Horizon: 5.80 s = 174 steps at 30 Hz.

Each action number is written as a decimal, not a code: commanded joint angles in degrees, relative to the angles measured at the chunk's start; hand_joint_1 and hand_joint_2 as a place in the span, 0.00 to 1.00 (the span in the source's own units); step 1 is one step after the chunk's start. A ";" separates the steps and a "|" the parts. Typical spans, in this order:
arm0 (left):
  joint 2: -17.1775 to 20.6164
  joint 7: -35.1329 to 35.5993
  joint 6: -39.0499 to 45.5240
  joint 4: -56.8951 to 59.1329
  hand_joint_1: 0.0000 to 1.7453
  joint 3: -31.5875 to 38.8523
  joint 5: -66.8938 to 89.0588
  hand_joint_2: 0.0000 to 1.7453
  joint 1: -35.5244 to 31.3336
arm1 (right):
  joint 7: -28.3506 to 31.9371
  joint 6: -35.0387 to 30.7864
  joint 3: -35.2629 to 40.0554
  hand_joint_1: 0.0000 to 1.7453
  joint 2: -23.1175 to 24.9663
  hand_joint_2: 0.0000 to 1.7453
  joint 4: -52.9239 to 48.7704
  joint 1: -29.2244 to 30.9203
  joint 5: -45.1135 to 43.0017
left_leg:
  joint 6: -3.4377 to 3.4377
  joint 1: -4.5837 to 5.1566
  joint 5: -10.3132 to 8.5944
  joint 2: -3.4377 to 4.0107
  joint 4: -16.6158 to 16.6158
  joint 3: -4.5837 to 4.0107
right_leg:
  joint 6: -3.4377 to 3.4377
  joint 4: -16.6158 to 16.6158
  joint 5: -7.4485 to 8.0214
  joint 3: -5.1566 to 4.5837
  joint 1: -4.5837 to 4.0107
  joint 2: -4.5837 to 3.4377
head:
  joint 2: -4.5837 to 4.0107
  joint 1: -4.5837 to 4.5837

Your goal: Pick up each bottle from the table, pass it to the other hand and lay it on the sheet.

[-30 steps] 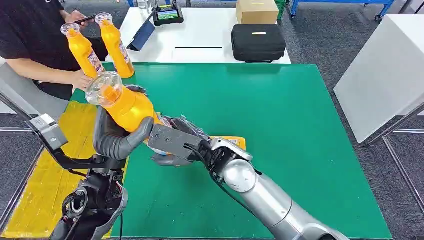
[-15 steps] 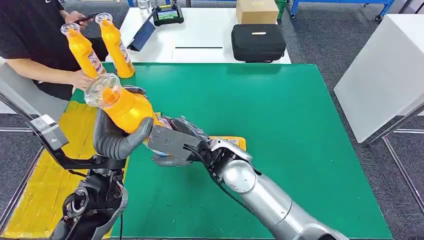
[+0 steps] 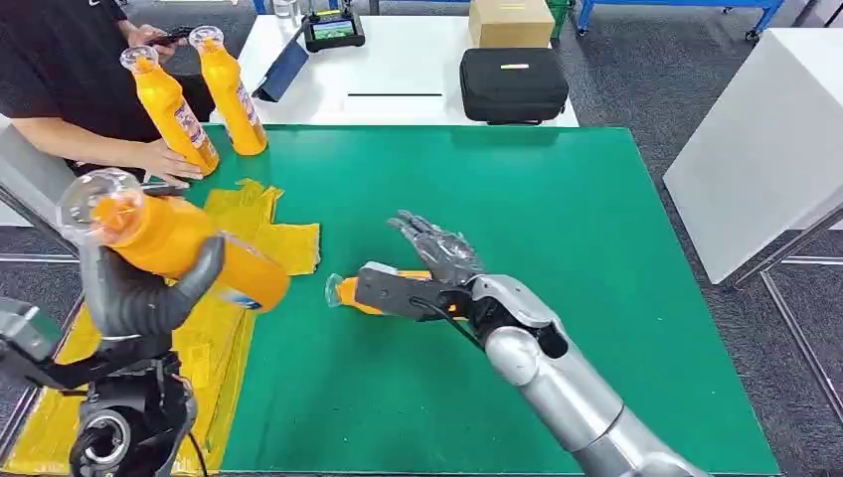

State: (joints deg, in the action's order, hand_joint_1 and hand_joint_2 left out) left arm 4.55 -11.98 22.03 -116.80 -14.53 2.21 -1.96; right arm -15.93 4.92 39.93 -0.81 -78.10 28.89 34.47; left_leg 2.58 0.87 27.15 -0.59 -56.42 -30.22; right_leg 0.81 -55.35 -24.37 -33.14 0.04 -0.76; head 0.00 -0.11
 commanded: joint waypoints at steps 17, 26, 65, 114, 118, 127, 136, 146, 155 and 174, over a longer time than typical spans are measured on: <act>11.39 5.55 14.81 33.67 1.00 -10.18 51.59 1.00 -2.50 | 1.19 -2.33 -5.34 0.00 -10.52 0.00 -5.44 -3.99 -3.52 | -0.29 -0.03 -0.02 -0.22 0.19 0.47 | 0.04 0.20 -0.07 0.53 -0.02 0.38 | 0.00 -0.04; 14.27 7.43 9.44 44.01 1.00 -20.63 52.37 1.00 -5.79 | 0.50 -2.06 -4.74 0.00 -11.64 0.00 -5.83 -3.91 -5.47 | -0.25 0.00 0.01 -0.11 0.17 0.41 | 0.01 0.12 -0.09 0.42 0.01 0.26 | 0.00 -0.02; 14.00 -6.07 3.96 28.09 0.00 -16.53 17.06 0.00 -12.05 | 0.17 2.28 -7.27 0.00 -11.70 1.00 1.55 -5.71 0.56 | -0.19 -0.13 0.06 -0.23 -0.16 0.03 | 0.04 -0.04 -0.09 0.17 -0.12 0.36 | 0.00 0.00; 6.79 -5.49 1.35 10.99 0.00 -10.11 -17.60 0.00 -2.89 | -0.68 9.71 17.93 0.50 3.06 1.00 47.54 10.81 5.72 | -0.21 -0.05 0.05 0.05 0.04 0.28 | 0.01 -0.03 -0.04 0.27 -0.03 0.05 | 0.00 0.00; 7.32 -5.87 2.08 10.90 0.00 -10.10 -18.63 0.00 -2.29 | 0.33 8.17 18.43 1.00 2.84 1.00 49.67 9.00 6.53 | -0.15 -0.06 0.01 -0.03 0.13 0.39 | 0.00 0.08 -0.03 0.38 -0.05 0.13 | 0.00 -0.04; 6.10 -7.82 0.83 11.88 0.00 -8.53 -20.08 0.00 -1.21 | 0.27 6.88 16.75 1.00 -2.16 1.00 42.97 6.30 7.05 | -0.27 -0.09 -0.09 -0.15 0.20 0.91 | -0.02 0.26 0.05 0.93 -0.09 0.30 | 0.00 -0.02; 3.42 -5.97 -1.18 12.02 0.00 -6.38 -17.99 0.00 -2.54 | -3.50 7.01 8.04 1.00 -8.19 1.00 25.82 3.22 8.69 | -0.20 -0.01 -0.05 -0.24 0.02 1.00 | 0.03 0.11 0.02 1.07 -0.05 0.34 | 0.00 0.00; 4.58 -1.97 -5.83 14.43 0.00 -3.32 -21.66 0.00 -2.20 | -4.07 5.73 -0.25 1.00 -7.78 1.00 14.17 0.09 8.80 | -0.23 0.04 0.01 -0.04 0.02 0.83 | 0.00 0.03 -0.02 0.85 -0.01 0.16 | 0.00 -0.04; 2.87 4.04 -16.27 7.74 0.00 -6.76 -27.76 1.00 2.47 | 0.57 -1.23 -9.65 1.00 -4.30 1.00 -12.11 -5.12 -8.72 | -0.21 0.00 0.11 0.22 -0.09 0.30 | -0.16 -0.16 0.02 0.20 -0.01 -0.07 | 0.00 -0.02; 4.13 3.28 -14.24 9.39 0.00 -22.54 -19.18 1.00 -10.93 | 4.16 -3.51 -10.20 1.00 -4.39 1.00 -13.76 -7.84 -16.45 | -0.17 0.05 -0.01 -0.02 0.00 0.27 | -0.15 -0.01 0.04 0.25 0.00 0.18 | 0.00 -0.04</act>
State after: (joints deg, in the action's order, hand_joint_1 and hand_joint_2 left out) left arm 7.02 -8.72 7.39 -110.71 -32.06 -16.33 -8.48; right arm -11.91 1.77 29.64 -5.44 -91.38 19.74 18.75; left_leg 2.63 0.96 27.09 -0.53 -56.41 -30.03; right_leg 0.67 -55.37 -24.25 -33.00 0.08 -0.75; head 0.00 -0.15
